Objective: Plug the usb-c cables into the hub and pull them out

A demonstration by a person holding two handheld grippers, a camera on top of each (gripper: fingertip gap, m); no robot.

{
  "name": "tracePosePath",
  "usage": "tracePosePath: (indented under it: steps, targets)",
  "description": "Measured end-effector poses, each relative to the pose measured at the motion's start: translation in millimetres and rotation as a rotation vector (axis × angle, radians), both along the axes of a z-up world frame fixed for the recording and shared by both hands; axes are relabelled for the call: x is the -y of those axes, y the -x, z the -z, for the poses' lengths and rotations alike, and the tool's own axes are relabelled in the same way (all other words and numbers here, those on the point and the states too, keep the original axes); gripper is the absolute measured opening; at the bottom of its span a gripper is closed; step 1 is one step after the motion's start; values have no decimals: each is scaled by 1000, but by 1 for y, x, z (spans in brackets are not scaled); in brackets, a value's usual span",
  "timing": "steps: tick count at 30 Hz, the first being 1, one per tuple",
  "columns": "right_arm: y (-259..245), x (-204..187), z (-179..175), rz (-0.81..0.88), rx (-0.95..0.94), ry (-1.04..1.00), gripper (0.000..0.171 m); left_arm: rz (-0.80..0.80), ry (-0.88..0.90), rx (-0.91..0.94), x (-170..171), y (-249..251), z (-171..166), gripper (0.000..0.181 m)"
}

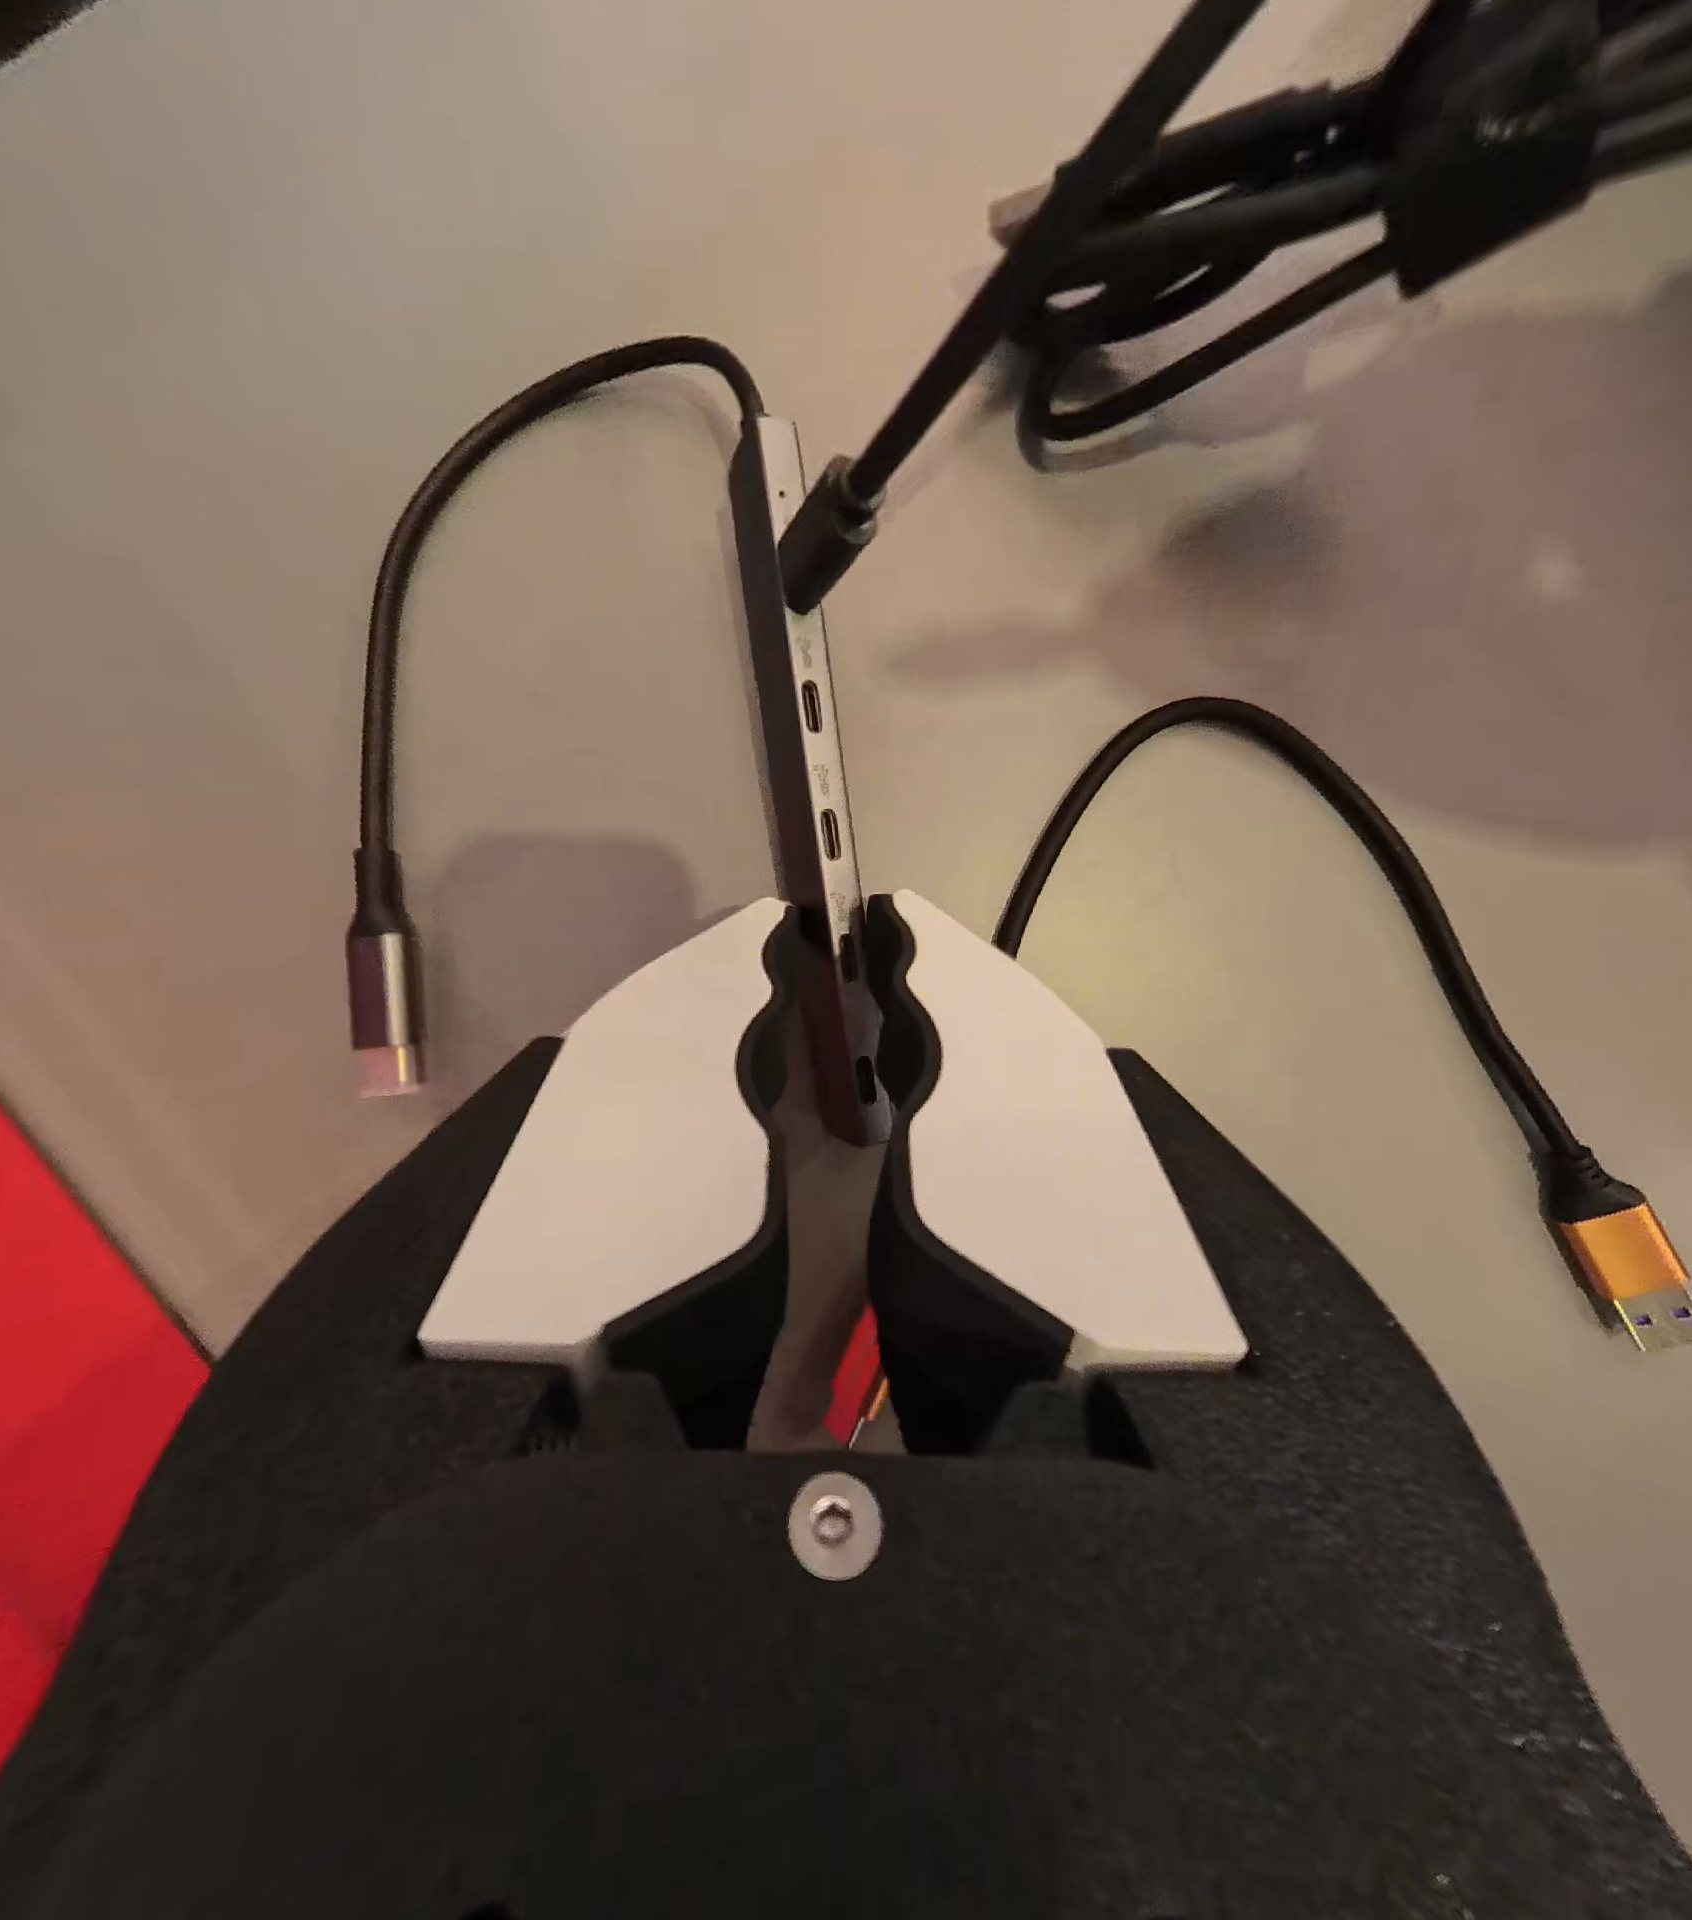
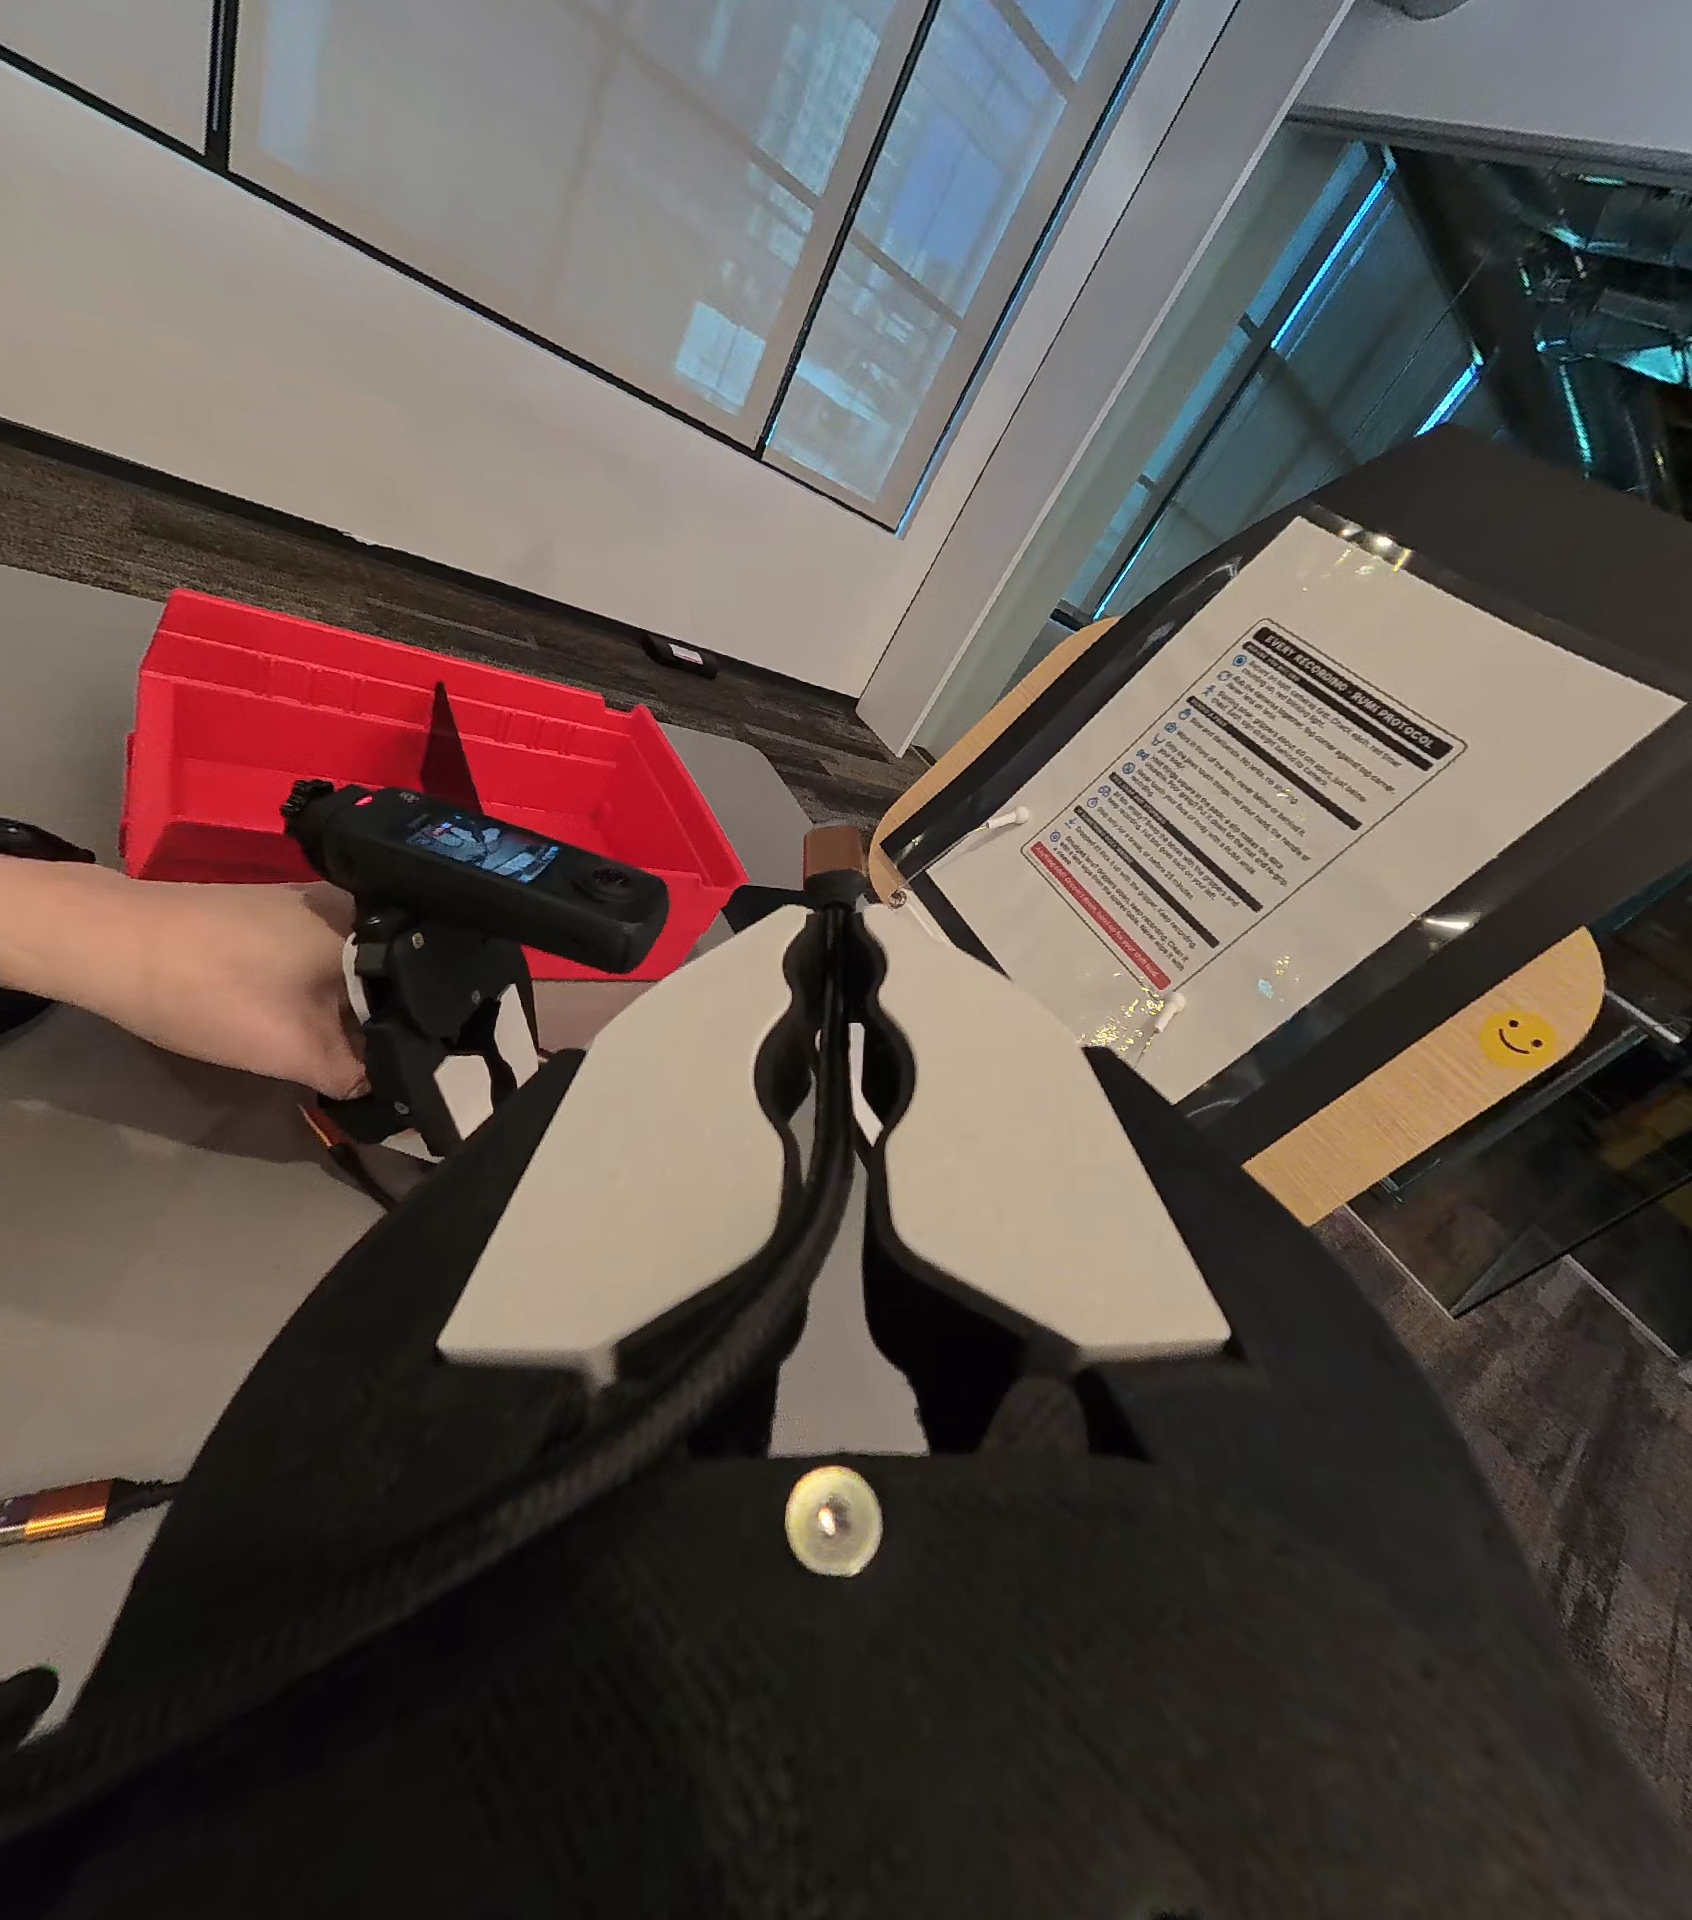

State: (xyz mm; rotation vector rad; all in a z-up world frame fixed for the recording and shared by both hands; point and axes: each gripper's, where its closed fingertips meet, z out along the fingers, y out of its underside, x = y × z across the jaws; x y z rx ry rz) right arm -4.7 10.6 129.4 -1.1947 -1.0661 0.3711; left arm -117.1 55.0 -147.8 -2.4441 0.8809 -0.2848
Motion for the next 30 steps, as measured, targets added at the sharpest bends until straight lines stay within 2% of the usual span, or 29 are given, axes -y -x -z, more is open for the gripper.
tracePosePath:
  steps: [1,6,16,23,26,30]
  targets:
    - [0,1,-1,-2,-2,-2,5,-5,12,9,0,0,1,12]
    - [-1,5,-4,-19,-11,-8,5,-22,70,12,1,1,8,20]
    - [-4,6,-3,-25,-5,-15,5,35,28,-106,2,6,9,20]
    - [-8,8,-6,-26,-15,-24,5,76,-203,-385,-6,15,5,28]
    - [-9,10,-7,-31,-21,-28,5,71,-224,-388,-5,14,6,23]
    - [-11,11,-9,-33,-24,-33,5,41,-188,-331,-6,15,7,25]
